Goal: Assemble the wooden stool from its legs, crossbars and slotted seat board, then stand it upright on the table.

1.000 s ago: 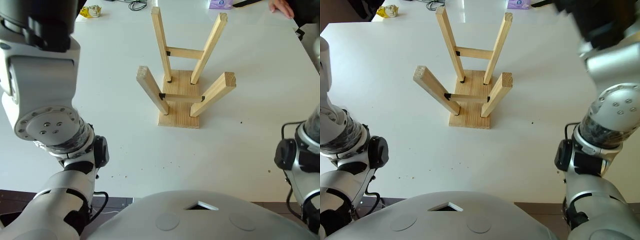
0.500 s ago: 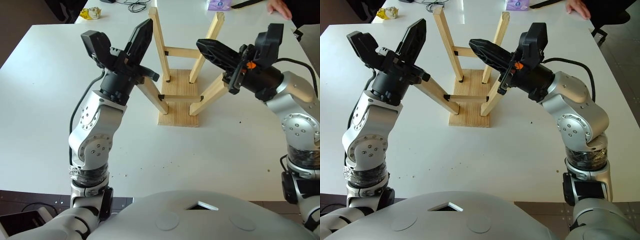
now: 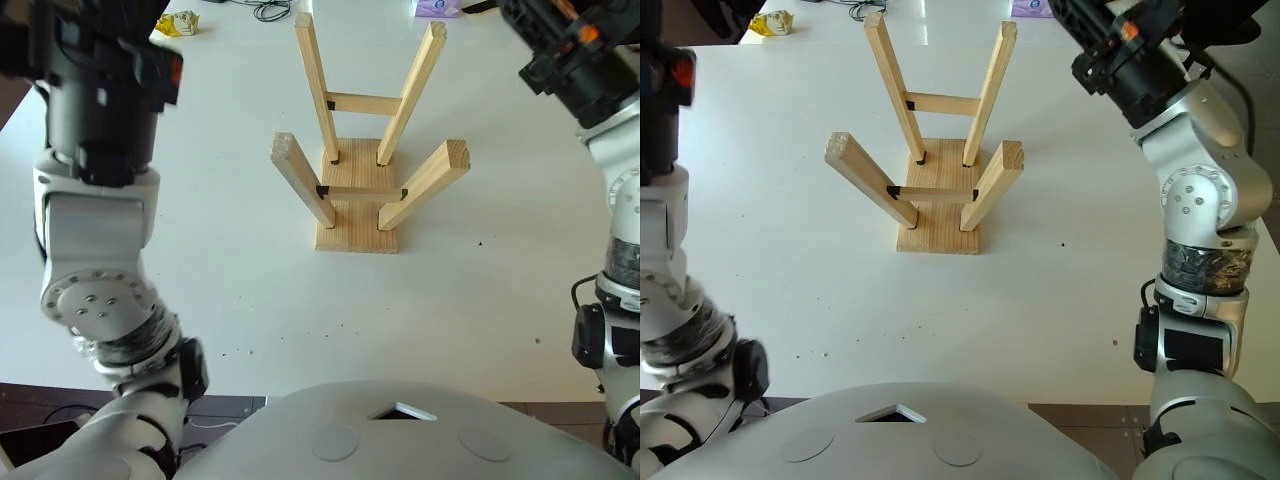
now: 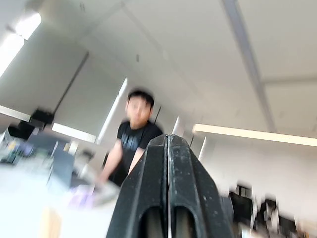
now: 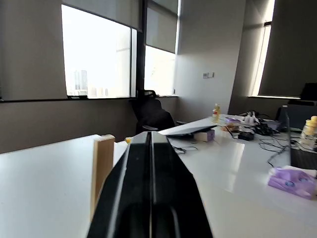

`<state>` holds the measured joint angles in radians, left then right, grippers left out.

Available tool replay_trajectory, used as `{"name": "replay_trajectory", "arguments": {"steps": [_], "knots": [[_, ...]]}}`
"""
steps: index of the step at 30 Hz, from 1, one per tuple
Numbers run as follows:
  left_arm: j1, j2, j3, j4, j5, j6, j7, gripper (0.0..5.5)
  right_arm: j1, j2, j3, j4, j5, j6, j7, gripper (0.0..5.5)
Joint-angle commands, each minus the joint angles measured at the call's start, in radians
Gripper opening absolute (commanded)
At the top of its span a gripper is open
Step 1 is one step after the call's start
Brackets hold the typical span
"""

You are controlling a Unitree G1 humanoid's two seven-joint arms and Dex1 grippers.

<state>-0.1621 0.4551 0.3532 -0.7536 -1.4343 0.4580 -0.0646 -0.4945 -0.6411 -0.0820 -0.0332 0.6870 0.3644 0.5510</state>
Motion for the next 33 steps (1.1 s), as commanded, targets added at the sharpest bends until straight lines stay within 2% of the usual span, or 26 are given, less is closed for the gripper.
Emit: {"name": "replay_trajectory", "arguments": {"steps": [1,3,6,10,13,18,23,28,33], "knots": [[0.622,0.329,0.001,0.098,0.277,0.193,-0.537,0.03,0.116,-0.03,0.132,0.218,-0.253,-0.17,0.14,0.0],[0.713,0.374,-0.062,0.1,0.366,0.166,-0.647,0.03,0.128,-0.015,0.178,0.254,-0.295,-0.213,0.203,0.0],[0.615,0.32,-0.201,0.069,0.387,0.161,-0.634,0.03,0.094,0.021,0.252,0.305,-0.327,-0.258,0.337,0.0],[0.477,0.228,-0.365,0.113,0.52,0.112,-0.662,0.03,0.019,0.058,0.323,0.415,-0.386,-0.317,0.517,0.0],[0.361,0.16,-0.433,0.183,0.609,0.084,-0.639,0.03,-0.015,0.077,0.378,0.49,-0.438,-0.37,0.639,0.0],[0.232,0.151,-0.46,0.324,0.748,0.047,-0.664,0.03,-0.015,0.098,0.392,0.5,-0.447,-0.379,0.758,0.0],[0.217,0.182,-0.458,0.452,0.866,-0.019,-0.73,0.03,0.09,0.1,0.419,0.328,-0.418,-0.309,0.803,0.0],[0.202,0.192,-0.441,0.591,0.967,-0.108,-0.766,0.03,0.276,0.096,0.44,0.032,-0.363,-0.16,0.742,0.0],[0.148,0.18,-0.378,0.714,0.998,-0.168,-0.768,0.03,0.411,0.076,0.41,-0.148,-0.329,-0.044,0.653,0.0]]}}
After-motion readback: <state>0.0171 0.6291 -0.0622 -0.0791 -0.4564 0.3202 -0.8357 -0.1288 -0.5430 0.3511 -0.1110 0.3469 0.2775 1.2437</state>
